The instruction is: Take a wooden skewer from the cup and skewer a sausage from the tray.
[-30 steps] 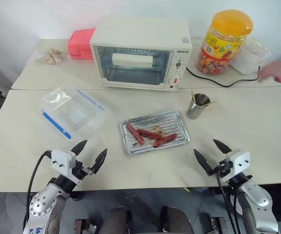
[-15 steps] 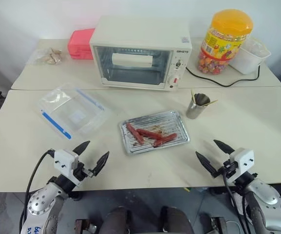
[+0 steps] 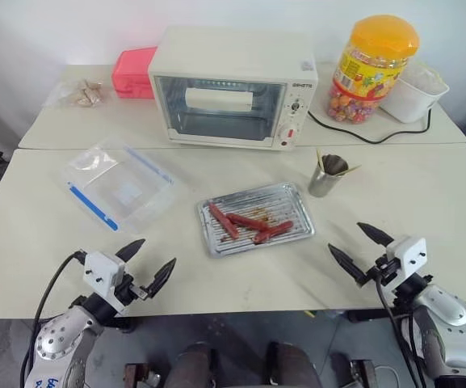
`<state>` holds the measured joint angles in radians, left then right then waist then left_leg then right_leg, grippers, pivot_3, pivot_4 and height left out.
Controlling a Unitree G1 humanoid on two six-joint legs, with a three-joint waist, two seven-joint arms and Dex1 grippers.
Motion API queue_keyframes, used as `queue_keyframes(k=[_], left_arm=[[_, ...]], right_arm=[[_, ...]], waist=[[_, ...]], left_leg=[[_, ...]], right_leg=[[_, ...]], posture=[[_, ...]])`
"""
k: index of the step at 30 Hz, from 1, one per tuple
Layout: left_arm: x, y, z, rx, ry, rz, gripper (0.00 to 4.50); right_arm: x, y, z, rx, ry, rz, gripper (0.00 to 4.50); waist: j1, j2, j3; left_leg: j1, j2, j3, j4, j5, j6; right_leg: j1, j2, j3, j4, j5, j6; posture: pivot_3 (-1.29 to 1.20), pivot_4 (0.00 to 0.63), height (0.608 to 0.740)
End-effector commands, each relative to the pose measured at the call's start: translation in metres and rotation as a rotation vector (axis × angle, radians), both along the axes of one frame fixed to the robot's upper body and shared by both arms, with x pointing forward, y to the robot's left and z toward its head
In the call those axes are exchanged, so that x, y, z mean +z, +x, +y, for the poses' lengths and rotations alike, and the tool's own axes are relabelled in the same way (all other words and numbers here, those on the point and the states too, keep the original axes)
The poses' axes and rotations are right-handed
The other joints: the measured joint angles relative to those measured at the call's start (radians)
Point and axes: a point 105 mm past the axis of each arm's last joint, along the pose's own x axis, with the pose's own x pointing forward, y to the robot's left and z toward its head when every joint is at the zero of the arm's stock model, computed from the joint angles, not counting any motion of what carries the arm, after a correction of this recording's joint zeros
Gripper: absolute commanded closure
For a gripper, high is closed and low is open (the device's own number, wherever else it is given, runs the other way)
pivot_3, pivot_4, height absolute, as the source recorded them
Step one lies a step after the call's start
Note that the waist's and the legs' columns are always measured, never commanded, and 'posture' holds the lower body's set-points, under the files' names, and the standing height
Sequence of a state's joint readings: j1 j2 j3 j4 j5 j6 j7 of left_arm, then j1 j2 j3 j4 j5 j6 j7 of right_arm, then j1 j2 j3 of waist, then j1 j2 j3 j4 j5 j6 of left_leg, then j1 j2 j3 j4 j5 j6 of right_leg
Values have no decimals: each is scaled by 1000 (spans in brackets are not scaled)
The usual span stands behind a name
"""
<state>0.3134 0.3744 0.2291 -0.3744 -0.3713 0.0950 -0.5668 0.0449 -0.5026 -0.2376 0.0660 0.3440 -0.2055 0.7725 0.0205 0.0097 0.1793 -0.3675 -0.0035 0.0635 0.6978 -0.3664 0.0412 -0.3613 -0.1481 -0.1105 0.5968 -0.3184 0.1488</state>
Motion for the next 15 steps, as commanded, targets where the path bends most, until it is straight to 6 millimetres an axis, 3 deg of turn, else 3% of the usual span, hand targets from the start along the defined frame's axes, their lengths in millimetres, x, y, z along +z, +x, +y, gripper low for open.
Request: queue_keyframes(k=[1,4,7,15], left_arm=[[4,0,0,-10,23,-26,26],[4,0,0,-12,27,-25,26],[2,2,-2,-21,48,-16,600],[0,14,-15,-57,92,-19,2935]], right_arm=[[10,8,-4,-6,-25,-49,0],[10,11,-3,4,-22,-47,0],[9,16,-3,13,-41,-30,574],[9,42,-3,-11,-127,-40,3171]], waist=[[0,0,0],[0,0,0],[0,0,0],[-2,0,0]], left_leg=[[0,0,0,0,0,0],[0,0,0,0,0,0],[0,0,0,0,0,0],[0,0,0,0,0,0]], right_leg=[[0,0,0,0,0,0],[0,0,0,0,0,0],[0,0,0,0,0,0],[0,0,0,0,0,0]], posture=[[0,150,740],[0,150,740],[0,150,740],[0,150,740]])
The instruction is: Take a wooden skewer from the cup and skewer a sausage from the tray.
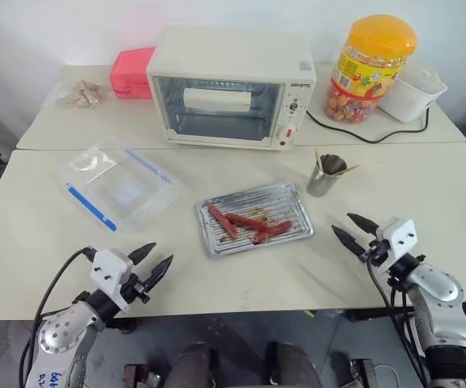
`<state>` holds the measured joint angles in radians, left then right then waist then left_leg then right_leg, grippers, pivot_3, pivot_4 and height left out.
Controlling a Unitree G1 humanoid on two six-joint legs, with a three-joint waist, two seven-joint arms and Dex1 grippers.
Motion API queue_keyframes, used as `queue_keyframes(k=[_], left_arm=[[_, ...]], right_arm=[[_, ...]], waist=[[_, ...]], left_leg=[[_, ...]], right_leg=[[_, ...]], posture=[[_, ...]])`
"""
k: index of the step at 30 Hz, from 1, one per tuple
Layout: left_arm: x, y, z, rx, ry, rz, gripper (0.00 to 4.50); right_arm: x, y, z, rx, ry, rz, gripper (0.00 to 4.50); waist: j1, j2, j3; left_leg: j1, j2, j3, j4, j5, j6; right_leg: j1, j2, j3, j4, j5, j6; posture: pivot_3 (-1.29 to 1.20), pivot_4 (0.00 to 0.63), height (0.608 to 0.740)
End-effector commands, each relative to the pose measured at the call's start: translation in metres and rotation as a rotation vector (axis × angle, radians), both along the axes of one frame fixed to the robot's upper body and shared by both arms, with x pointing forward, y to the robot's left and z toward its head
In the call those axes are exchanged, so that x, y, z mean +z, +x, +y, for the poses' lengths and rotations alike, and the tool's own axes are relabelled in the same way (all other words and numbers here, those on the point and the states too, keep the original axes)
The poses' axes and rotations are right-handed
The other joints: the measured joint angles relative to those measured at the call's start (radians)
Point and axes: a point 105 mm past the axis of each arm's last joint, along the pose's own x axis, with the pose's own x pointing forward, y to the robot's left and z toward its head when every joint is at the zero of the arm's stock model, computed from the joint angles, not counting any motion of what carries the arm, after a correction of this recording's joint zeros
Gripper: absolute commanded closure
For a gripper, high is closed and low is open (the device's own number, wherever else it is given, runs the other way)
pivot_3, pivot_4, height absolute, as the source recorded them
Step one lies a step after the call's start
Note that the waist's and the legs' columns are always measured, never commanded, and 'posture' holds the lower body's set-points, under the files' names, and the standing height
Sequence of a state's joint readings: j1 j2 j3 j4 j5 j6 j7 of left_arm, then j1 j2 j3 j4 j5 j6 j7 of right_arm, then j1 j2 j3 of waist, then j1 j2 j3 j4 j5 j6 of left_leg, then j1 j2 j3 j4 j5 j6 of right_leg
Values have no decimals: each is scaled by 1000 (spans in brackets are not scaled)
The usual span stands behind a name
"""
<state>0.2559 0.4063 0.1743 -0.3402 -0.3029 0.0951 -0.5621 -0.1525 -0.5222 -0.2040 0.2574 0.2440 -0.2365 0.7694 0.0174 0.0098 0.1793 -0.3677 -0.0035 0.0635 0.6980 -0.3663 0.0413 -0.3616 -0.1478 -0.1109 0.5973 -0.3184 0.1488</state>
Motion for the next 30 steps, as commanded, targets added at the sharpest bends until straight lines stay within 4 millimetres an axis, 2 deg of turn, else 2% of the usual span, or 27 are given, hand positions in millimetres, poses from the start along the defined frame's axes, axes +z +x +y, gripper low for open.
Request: queue_keyframes(k=[1,4,5,9,16,20,30], left_arm=[[4,5,-7,-16,21,-26,3286],[2,13,-11,-24,64,-23,4254],[2,17,-12,-9,66,-20,4457],[1,24,-20,-37,84,8,4457],[3,26,-36,-84,58,60,4457],[4,28,-42,-82,33,80,4457],[15,49,-46,6,-53,91,4457]], right_arm=[[3,9,0,-5,-53,-27,3567],[2,19,6,-13,-67,-35,4500],[0,21,10,-1,-62,-22,4500],[-2,27,30,52,-75,-13,4500],[-4,29,44,72,-69,14,4500],[-3,23,54,103,-54,37,4500],[3,12,76,163,-43,67,4500]], waist=[[1,0,0],[1,0,0],[0,0,0],[-6,0,0],[-20,0,0],[-20,0,0],[-18,0,0]], left_leg=[[0,0,0,0,0,0],[0,0,0,0,0,0],[0,0,0,0,0,0],[0,0,-1,0,0,0],[0,0,-3,0,0,0],[0,0,-3,0,0,0],[0,0,-4,0,0,0]], right_leg=[[0,0,0,0,0,0],[0,0,-1,0,0,0],[0,0,-1,0,0,0],[0,0,-1,1,0,0],[1,0,-3,2,0,0],[0,0,-2,2,0,0],[0,0,-3,3,0,0]], posture=[[0,150,740],[0,150,740],[0,150,740],[0,150,740],[0,150,740],[0,150,740],[0,150,740]])
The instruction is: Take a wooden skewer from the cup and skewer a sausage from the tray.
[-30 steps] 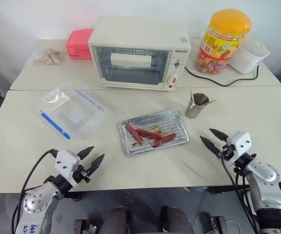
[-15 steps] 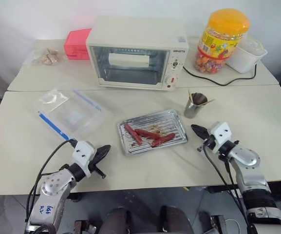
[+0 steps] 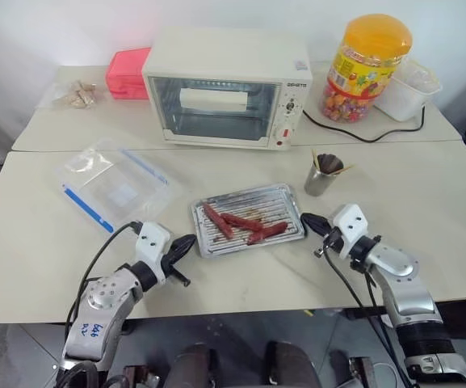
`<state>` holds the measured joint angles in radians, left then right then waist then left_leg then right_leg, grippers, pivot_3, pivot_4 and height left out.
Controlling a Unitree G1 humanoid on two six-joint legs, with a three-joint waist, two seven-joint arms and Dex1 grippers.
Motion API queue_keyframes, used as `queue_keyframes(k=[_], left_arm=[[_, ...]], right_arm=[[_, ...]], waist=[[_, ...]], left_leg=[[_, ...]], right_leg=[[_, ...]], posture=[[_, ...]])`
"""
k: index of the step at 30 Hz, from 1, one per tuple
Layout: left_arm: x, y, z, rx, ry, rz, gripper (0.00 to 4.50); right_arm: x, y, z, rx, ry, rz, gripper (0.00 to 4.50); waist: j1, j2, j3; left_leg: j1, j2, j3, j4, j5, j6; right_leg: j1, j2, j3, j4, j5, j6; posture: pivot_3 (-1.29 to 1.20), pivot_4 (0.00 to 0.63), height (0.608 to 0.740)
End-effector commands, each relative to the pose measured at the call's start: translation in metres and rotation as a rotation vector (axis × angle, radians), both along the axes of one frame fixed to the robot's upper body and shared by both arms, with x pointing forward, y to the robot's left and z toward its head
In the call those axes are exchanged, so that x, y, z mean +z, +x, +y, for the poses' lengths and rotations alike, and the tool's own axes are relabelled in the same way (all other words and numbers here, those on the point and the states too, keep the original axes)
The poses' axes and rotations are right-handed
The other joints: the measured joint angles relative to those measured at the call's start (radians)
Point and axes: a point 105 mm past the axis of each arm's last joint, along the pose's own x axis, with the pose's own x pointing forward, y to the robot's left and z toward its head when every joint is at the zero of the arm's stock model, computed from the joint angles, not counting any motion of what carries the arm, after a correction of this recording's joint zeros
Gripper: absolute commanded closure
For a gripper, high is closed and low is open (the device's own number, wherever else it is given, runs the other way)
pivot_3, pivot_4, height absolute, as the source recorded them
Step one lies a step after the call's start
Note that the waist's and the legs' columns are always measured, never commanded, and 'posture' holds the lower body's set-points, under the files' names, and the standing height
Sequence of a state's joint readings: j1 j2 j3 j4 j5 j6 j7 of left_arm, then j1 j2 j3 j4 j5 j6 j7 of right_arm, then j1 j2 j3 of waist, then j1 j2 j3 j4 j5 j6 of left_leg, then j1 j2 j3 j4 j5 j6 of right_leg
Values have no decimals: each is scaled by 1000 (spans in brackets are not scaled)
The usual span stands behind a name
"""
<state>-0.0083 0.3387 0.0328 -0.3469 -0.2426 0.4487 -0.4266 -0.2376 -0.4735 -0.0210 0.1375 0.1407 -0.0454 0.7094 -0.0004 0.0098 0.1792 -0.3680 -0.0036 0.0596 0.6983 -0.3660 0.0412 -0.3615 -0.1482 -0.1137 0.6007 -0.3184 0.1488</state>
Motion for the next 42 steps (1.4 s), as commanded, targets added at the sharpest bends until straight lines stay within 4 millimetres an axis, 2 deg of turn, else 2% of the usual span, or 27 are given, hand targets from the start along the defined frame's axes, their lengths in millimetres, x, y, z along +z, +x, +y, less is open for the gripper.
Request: queue_keyframes(k=[1,7,12,19,25,29,37,42], left_arm=[[11,3,0,16,-24,-31,4457],[12,8,6,74,-24,-40,4457],[9,0,13,111,-32,-11,4457],[7,-20,26,181,-47,-8,4457],[16,-16,37,280,-79,-81,4457],[26,-4,59,477,-126,-136,4457],[26,-10,107,812,-148,-172,4457],[32,-16,127,884,-103,-231,4457]], right_arm=[[7,-5,12,36,28,-6,4500],[9,-7,16,37,31,-3,4500],[11,-11,13,31,25,-5,4500],[9,-26,0,15,20,4,4500],[1,-34,-7,-1,23,28,4500],[0,-37,-5,12,38,32,4500],[-2,-40,-4,18,49,35,4500],[-5,-43,-4,23,54,45,4500]], waist=[[0,0,0],[1,0,0],[0,0,0],[3,0,0],[6,0,0],[11,0,0],[21,0,0],[25,-1,0]], left_leg=[[0,0,0,0,0,0],[0,0,0,0,0,0],[0,0,0,0,0,0],[-1,0,0,0,0,0],[0,0,0,0,0,0],[0,0,0,0,0,0],[0,0,1,0,0,0],[-1,0,1,0,0,0]], right_leg=[[0,0,0,0,0,0],[0,0,0,0,0,0],[0,0,0,0,0,0],[0,0,0,0,0,0],[0,-1,1,-1,0,0],[0,0,0,-1,0,0],[0,0,0,-2,0,0],[0,0,0,-2,0,0]], posture=[[0,150,740],[0,150,740],[0,150,740],[0,150,740],[0,150,740],[0,150,740],[0,150,740],[0,150,740]])
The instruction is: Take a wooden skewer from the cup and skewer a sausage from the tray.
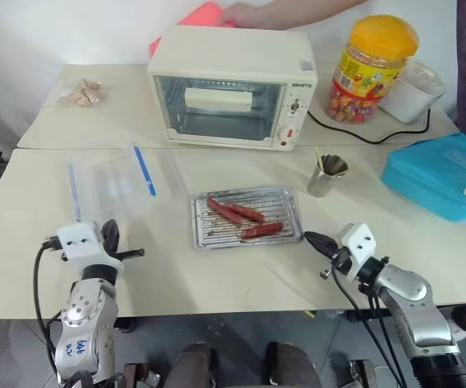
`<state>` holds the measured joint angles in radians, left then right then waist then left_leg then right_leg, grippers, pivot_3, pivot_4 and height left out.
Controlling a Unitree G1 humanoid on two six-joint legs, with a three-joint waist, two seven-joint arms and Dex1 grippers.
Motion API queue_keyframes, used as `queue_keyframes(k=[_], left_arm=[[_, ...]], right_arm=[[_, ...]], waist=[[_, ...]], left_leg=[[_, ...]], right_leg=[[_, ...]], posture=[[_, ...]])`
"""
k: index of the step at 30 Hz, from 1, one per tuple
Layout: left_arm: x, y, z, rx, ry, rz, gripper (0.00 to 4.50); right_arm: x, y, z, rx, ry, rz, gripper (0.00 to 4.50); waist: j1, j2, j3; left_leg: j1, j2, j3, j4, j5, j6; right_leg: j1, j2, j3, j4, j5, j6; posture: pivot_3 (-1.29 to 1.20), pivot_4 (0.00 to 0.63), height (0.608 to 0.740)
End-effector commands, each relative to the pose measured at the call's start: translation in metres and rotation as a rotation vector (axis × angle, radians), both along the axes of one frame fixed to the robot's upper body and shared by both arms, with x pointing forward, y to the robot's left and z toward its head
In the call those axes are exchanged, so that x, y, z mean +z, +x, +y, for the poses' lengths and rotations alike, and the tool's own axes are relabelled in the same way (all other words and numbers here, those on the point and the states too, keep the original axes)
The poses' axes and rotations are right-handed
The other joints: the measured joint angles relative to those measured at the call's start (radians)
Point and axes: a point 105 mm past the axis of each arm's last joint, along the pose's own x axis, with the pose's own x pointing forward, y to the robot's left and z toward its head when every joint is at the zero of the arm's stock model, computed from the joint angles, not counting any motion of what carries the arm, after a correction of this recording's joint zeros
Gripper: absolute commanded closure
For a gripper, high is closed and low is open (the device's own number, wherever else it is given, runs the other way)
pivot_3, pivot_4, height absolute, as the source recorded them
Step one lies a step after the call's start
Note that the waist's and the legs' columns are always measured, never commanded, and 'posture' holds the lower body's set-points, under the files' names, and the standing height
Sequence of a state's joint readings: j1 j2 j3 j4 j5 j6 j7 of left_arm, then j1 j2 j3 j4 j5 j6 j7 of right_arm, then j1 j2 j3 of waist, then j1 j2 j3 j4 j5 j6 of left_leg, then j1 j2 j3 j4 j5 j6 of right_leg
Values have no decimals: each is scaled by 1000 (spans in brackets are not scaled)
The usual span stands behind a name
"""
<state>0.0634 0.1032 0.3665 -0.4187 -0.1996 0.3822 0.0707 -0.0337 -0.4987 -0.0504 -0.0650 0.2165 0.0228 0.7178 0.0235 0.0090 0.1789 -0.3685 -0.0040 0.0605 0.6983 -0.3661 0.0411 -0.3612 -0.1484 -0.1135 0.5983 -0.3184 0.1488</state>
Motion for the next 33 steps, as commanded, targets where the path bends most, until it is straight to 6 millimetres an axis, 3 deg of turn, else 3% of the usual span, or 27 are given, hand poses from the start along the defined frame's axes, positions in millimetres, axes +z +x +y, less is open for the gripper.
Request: queue_keyframes(k=[1,4,9,14,17,22,25,29,33], left_arm=[[15,-5,14,54,66,-63,4457],[13,-5,13,3,72,-65,4457],[3,-8,-27,-328,143,-47,4457],[-3,-9,-47,-438,153,-47,4457],[1,1,-53,-425,141,-78,4457],[7,37,-57,-293,71,-107,4457],[3,49,-54,-202,42,-73,4457],[6,67,-64,-121,45,-67,4457],[7,74,-66,-18,42,-52,4457]], right_arm=[[6,-4,2,18,11,-24,4500],[5,-6,2,22,14,-19,4500],[5,-7,2,25,18,-16,4500],[5,-8,3,27,22,-12,4500],[5,-8,3,27,28,-10,4500],[6,-7,5,34,36,-15,4500],[8,-6,7,38,45,-22,4500],[12,-8,13,63,72,-32,4500],[13,-9,18,94,79,-32,4500]], waist=[[1,0,0],[0,0,0],[-1,-1,0],[-1,-1,0],[0,-1,0],[2,-1,-1],[-1,-2,-1],[2,-2,-1],[3,-3,-1]], left_leg=[[0,0,0,0,0,0],[0,0,0,0,0,0],[0,0,0,0,0,0],[0,0,0,0,0,0],[0,0,0,0,0,0],[0,0,0,1,0,0],[0,0,0,0,0,0],[0,0,0,0,0,0],[-1,0,1,0,0,0]], right_leg=[[0,0,0,0,0,0],[0,0,0,-1,0,0],[0,0,0,-1,0,0],[0,0,0,-2,0,0],[0,0,0,-1,0,0],[1,0,-1,-1,0,1],[0,0,-2,-1,0,1],[0,0,-4,-1,0,1],[0,0,-4,-1,1,1]], posture=[[0,150,740],[0,150,740],[0,150,740],[0,150,740],[0,150,740],[0,150,740],[0,150,740],[0,150,740],[0,150,740]])
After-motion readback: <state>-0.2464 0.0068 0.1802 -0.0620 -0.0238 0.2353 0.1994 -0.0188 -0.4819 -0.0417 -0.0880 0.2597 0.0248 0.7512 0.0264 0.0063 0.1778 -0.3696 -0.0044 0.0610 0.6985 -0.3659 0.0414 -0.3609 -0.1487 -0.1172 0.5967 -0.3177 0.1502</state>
